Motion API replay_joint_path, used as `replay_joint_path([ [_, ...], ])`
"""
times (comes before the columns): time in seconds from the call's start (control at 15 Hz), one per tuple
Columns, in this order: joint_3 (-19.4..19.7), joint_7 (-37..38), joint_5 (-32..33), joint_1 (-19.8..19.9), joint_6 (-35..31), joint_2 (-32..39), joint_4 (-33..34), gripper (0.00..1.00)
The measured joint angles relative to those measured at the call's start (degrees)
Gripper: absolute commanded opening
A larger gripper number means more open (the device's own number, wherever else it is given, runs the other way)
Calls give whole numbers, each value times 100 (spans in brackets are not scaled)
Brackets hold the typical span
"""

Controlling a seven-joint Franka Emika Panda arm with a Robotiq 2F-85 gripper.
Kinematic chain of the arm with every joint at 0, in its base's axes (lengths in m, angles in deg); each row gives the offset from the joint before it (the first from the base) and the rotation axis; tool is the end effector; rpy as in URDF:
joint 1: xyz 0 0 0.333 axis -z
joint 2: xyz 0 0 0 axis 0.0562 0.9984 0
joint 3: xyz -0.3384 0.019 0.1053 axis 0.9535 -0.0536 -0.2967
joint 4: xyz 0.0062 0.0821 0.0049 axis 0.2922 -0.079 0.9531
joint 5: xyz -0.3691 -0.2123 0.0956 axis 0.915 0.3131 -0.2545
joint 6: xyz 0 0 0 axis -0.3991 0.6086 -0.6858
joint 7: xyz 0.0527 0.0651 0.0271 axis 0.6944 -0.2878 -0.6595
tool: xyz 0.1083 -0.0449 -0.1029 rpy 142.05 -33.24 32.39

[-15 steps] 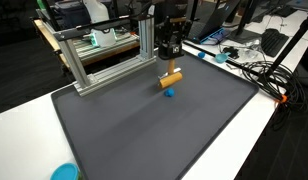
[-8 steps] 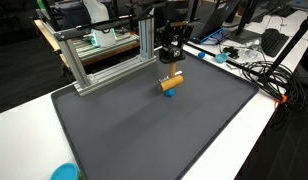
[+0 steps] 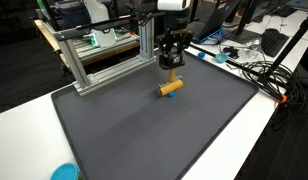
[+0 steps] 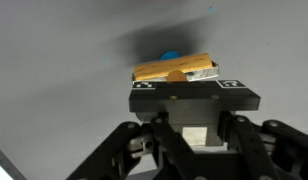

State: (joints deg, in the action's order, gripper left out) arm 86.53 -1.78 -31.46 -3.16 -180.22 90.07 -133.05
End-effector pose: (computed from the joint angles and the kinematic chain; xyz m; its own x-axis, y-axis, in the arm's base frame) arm 0.6751 -0.0049 0.2972 0.9404 -0.3160 0.1259 -0.3192 -0.9477 0.0050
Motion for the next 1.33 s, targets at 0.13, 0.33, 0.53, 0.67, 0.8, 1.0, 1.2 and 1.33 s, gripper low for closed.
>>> replay_joint_path([
  [0.13, 22, 0, -13, 0, 0, 50, 54, 22],
  [0.33, 54, 0, -15, 0, 2, 136, 141, 22],
  [0.53, 66, -5, -15, -1, 171, 235, 280, 22],
  [0.67, 66, -27, -15, -10, 321, 289, 377, 22],
  [0.8, 66, -42, -15, -26, 432, 338, 456, 22],
  [1.0, 66, -47, -15, -39, 492, 396, 526, 22],
  [1.2, 82, -45, -15, -39, 527, 473, 609, 22],
  [1.33, 97, -47, -53, -32, 568, 516, 661, 22],
])
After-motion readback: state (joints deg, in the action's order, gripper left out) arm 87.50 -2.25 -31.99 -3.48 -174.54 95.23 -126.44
